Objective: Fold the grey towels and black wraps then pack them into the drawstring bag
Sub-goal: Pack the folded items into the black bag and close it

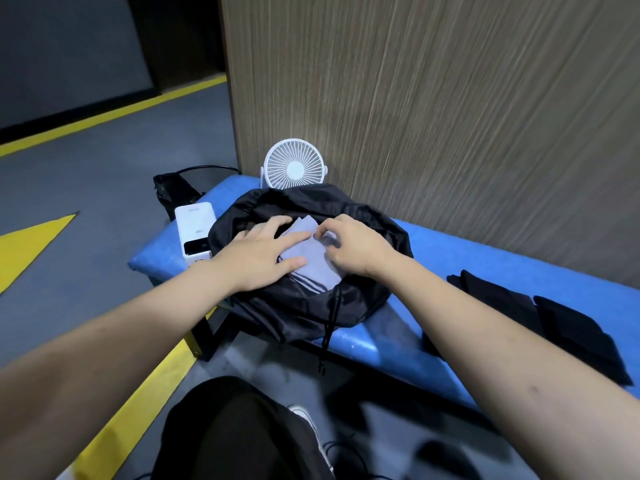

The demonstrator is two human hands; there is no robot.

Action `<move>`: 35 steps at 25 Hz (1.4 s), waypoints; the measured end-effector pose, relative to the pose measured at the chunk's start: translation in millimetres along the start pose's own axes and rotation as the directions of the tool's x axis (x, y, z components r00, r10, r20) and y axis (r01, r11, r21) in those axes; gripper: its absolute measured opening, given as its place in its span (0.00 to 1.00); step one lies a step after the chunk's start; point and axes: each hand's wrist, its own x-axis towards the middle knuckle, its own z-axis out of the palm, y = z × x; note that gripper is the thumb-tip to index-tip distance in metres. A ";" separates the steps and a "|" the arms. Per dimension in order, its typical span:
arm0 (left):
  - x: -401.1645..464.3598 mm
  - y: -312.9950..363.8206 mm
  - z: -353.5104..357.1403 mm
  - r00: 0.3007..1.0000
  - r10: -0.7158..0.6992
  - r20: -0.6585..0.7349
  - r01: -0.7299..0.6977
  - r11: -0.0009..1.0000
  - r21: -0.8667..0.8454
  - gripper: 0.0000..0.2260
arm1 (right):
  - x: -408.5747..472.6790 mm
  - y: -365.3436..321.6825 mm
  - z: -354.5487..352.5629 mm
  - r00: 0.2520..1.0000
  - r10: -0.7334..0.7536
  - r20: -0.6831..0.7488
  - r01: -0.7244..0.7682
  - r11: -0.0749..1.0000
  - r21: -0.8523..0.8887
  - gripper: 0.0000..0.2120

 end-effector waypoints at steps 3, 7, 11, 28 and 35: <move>0.0 1.7 -1.9 0.997 0.075 -0.036 -0.070 0.988 0.136 0.33 | -12.5 -7.2 12.9 0.988 -0.098 -0.116 0.090 0.994 -0.069 0.19; 2.1 3.3 -6.5 0.987 0.105 0.124 -0.126 0.975 0.182 0.43 | -22.1 -1.2 25.6 0.986 -0.032 0.161 0.043 0.997 -0.061 0.34; 1.5 4.1 -2.0 0.966 0.071 0.247 -0.117 0.977 0.177 0.43 | -26.5 2.5 33.5 0.975 -0.022 0.223 0.053 0.989 -0.135 0.36; -16.9 120.5 -24.2 0.921 0.098 -0.377 -0.209 0.941 -0.265 0.17 | -102.5 21.1 -65.1 0.960 -0.114 -0.255 0.108 0.993 -0.037 0.19; -14.4 230.1 25.2 0.927 0.238 -0.289 -0.308 0.924 -0.227 0.27 | -195.7 110.8 -105.8 0.988 0.150 -0.032 -0.153 0.977 -0.146 0.29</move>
